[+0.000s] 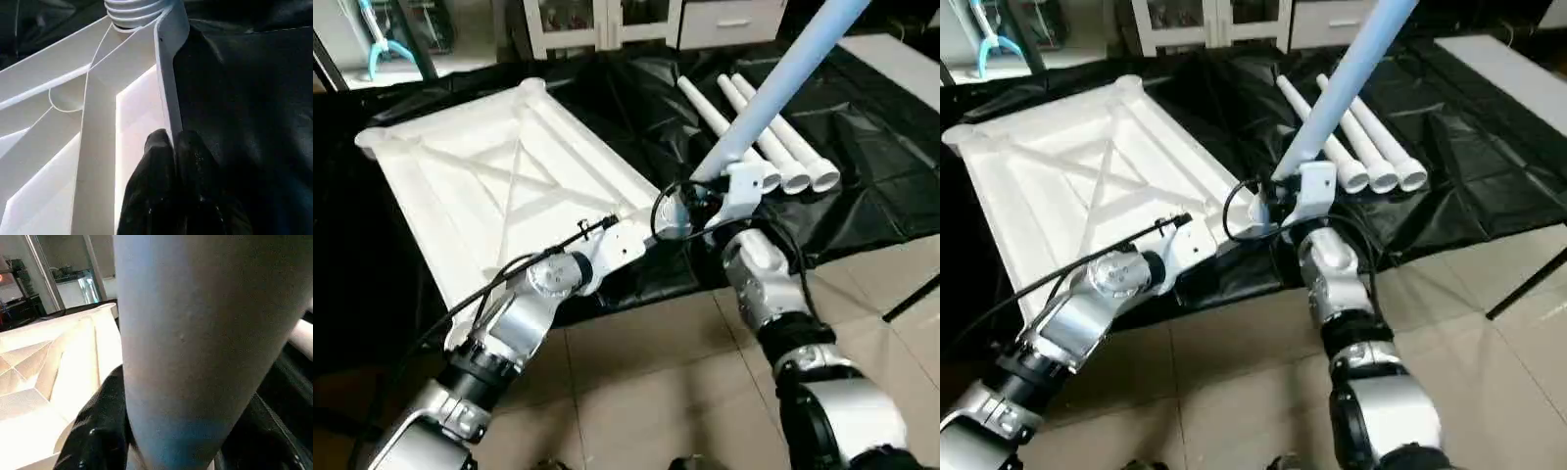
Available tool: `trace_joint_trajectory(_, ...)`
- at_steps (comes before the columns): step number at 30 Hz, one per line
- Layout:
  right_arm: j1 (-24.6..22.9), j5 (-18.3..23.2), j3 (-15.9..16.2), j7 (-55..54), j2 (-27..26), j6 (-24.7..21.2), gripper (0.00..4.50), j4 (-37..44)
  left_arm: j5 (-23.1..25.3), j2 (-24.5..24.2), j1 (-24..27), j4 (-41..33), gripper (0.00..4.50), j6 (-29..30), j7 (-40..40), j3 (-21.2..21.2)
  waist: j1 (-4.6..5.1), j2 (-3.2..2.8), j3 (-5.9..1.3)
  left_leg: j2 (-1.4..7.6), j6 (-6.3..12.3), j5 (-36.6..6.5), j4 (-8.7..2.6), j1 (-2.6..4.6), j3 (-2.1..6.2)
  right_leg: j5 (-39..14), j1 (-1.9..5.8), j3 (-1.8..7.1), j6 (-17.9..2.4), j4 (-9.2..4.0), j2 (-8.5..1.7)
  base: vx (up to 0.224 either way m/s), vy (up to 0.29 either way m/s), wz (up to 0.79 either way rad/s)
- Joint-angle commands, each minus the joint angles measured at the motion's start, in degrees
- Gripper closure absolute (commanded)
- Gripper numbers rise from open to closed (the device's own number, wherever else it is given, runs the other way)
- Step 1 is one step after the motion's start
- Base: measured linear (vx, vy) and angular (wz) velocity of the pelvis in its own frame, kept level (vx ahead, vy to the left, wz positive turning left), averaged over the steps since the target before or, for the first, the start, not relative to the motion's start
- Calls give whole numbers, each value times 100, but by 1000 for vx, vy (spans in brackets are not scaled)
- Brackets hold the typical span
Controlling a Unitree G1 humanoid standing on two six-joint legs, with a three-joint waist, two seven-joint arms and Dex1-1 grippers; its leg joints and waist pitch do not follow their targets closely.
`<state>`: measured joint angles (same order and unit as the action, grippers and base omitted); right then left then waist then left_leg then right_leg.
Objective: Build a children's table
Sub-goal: Insert table leg to table base
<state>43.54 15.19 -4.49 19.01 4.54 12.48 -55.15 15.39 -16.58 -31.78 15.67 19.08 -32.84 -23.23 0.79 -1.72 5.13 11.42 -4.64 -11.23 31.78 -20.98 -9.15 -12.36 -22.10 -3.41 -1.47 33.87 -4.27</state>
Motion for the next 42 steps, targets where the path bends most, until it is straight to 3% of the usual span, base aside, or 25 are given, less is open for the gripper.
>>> trace_joint_trajectory(1, -413, -130, -205, -133, 244, -621, 264, -813, 120, -207, -37, 111, 450, -107, -67, 20, -9, -95, -309, 178, 384, -657, -342, 7, -34, 170, 208, 232, -1551, -331, -325, 0, 0, 0)
trace_joint_trajectory(7, -334, 1, -124, 965, 253, -194, 264, -530, 28, -414, -51, 297, 450, -710, -482, -145, -16, -96, -352, 195, 450, -709, -305, 26, -79, 360, 236, 235, -1633, -290, -328, 0, 0, 0)
trace_joint_trajectory(10, -193, 491, -404, 1510, 255, -129, 264, -223, 105, -586, -151, 564, 450, -1181, -700, -287, -41, -88, -392, 187, 611, -469, -266, 36, -83, 745, 257, 237, -1705, -245, -327, 0, 0, 0)
trace_joint_trajectory(11, -81, 836, -658, 1736, 263, -183, 264, -54, 123, -659, -238, 747, 450, -1483, -831, -339, -50, -97, -413, 179, 674, -370, -245, 36, -86, 895, 265, 241, -1735, -221, -323, 0, 0, 0)
trace_joint_trajectory(12, -66, 865, -684, 1760, 272, -175, 264, -36, 134, -668, -259, 783, 450, -1511, -833, -342, -61, -95, -420, 177, 707, -324, -237, 42, -87, 967, 260, 239, -1750, -213, -318, 0, 0, 0)
trace_joint_trajectory(16, 136, 1153, -999, 2123, 492, -180, 264, 149, 334, -814, -758, 1616, 450, -2131, -749, -378, -127, -92, -517, 145, 1044, 483, -109, 28, -91, 2048, 262, 233, -1840, -58, -296, 0, 0, 0)
trace_joint_trajectory(17, 156, 960, -897, 2109, 635, -179, 264, 77, 378, -834, -972, 1905, 450, -2296, -688, -359, -136, -82, -515, 135, 1118, 613, -84, 7, -86, 2167, 258, 220, -1854, -35, -289, 0, 0, 0)
trace_joint_trajectory(20, 113, 615, -647, 2194, 811, -138, 264, -12, 456, -852, -1241, 2275, 450, -2510, -586, -351, -139, -78, -492, 138, 1075, 358, -78, -10, -91, 1717, 258, 209, -1850, -62, -312, 0, 0, 0)
trace_joint_trajectory(25, 40, 583, -650, 2231, 846, -176, 264, 12, 562, -843, -1622, 2975, 450, -3052, -339, -379, -99, -59, -486, 146, 902, -85, -87, -28, -90, 1131, 274, 229, -1873, -95, -329, 0, 0, 0)
trace_joint_trajectory(30, 9, 733, -775, 2312, 805, -235, 264, 140, 793, -849, -2034, 3796, 450, -3750, 94, -494, -105, -42, -502, 145, 1010, 33, -61, -31, -80, 1392, 273, 229, -1905, -57, -318, 0, 0, 0)
trace_joint_trajectory(31, 0, 728, -775, 2333, 801, -257, 264, 193, 871, -863, -2180, 4019, 450, -4038, 177, -529, -113, -33, -513, 136, 1072, 138, -43, -29, -79, 1513, 271, 229, -1903, -45, -316, 0, 0, 0)
trace_joint_trajectory(36, -34, 717, -764, 2345, 789, -279, 264, 276, 1049, -977, -2483, 4390, 450, -4371, 519, -554, -142, -35, -590, 120, 1407, 873, 70, -59, -66, 2518, 258, 223, -1963, 105, -305, 0, 0, 0)
trace_joint_trajectory(38, -62, 708, -767, 2343, 778, -275, 264, 304, 844, -1019, -2591, 4568, 450, -4517, 343, -404, -155, -22, -593, 113, 1506, 979, 89, -88, -65, 2705, 251, 206, -1977, 134, -307, 0, 0, 0)
trace_joint_trajectory(39, -70, 707, -767, 2342, 775, -276, 264, 312, 795, -1023, -2610, 4609, 401, -4558, 293, -364, -158, -22, -592, 109, 1518, 972, 95, -92, -66, 2703, 248, 205, -1980, 135, -305, 0, 0, 0)
trace_joint_trajectory(42, -158, 688, -762, 2315, 749, -296, 264, 393, 167, -1030, -2683, 4688, 367, -5113, -134, 154, -184, -18, -603, 117, 1546, 949, 108, -96, -68, 2692, 238, 200, -2014, 146, -307, 0, 0, 0)
